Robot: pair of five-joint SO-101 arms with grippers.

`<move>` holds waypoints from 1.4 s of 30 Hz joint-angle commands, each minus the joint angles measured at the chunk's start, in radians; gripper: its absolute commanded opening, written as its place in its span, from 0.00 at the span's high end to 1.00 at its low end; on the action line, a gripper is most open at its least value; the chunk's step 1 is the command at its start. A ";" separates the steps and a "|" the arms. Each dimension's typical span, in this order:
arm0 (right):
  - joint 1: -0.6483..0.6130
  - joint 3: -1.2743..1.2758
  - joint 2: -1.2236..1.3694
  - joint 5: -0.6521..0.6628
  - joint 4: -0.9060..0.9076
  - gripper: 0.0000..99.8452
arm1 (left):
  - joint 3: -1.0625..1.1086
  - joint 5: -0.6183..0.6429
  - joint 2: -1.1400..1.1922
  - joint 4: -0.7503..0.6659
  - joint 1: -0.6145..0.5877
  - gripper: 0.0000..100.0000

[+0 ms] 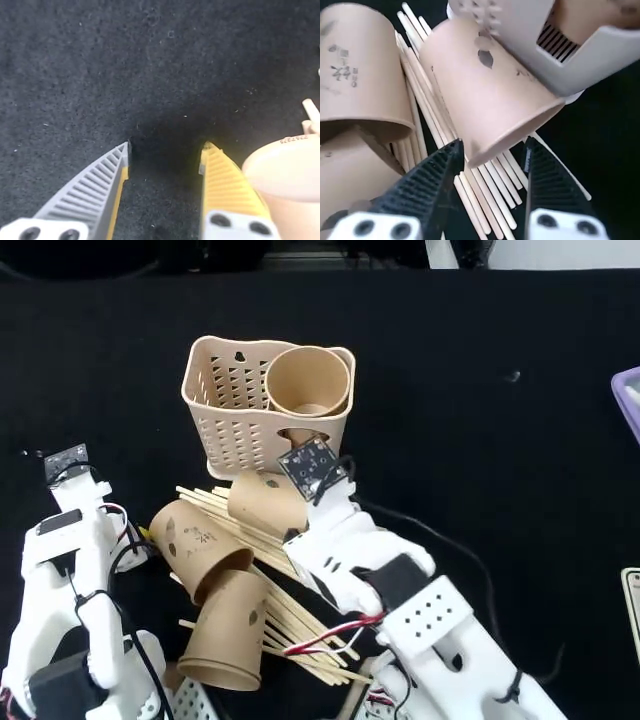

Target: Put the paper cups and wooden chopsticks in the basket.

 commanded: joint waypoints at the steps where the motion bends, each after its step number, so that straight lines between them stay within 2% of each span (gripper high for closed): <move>1: 0.020 -0.016 0.013 -0.017 -0.021 0.80 | 0.012 0.012 0.003 -0.012 0.036 0.77; 7: -0.058 -0.015 0.016 -0.017 -0.064 0.80 | 0.012 0.012 0.003 -0.012 0.033 0.77; 13: -0.060 0.090 0.018 -0.017 -0.241 0.80 | 0.012 0.012 0.003 -0.012 0.031 0.77; 18: -0.061 0.128 0.013 -0.014 -0.265 0.80 | 0.012 0.012 0.003 -0.012 0.031 0.77; 20: -0.060 0.133 0.013 -0.009 -0.249 0.84 | 0.012 0.012 0.003 -0.012 0.031 0.77; 23: -0.057 0.133 0.012 -0.008 -0.232 0.99 | 0.012 0.012 0.003 -0.012 0.031 0.77; 26: -0.018 0.122 0.012 0.000 -0.207 0.98 | 0.012 0.012 0.003 -0.012 0.031 0.77; 29: 0.035 0.070 0.012 0.101 -0.104 0.99 | 0.012 0.012 0.003 -0.012 0.031 0.77; 35: 0.137 -0.145 -0.025 0.315 0.245 0.99 | 0.012 0.012 0.003 -0.012 0.031 0.77; 42: 0.411 -0.397 -0.208 0.635 0.618 0.99 | 0.012 0.012 0.002 -0.012 0.031 0.77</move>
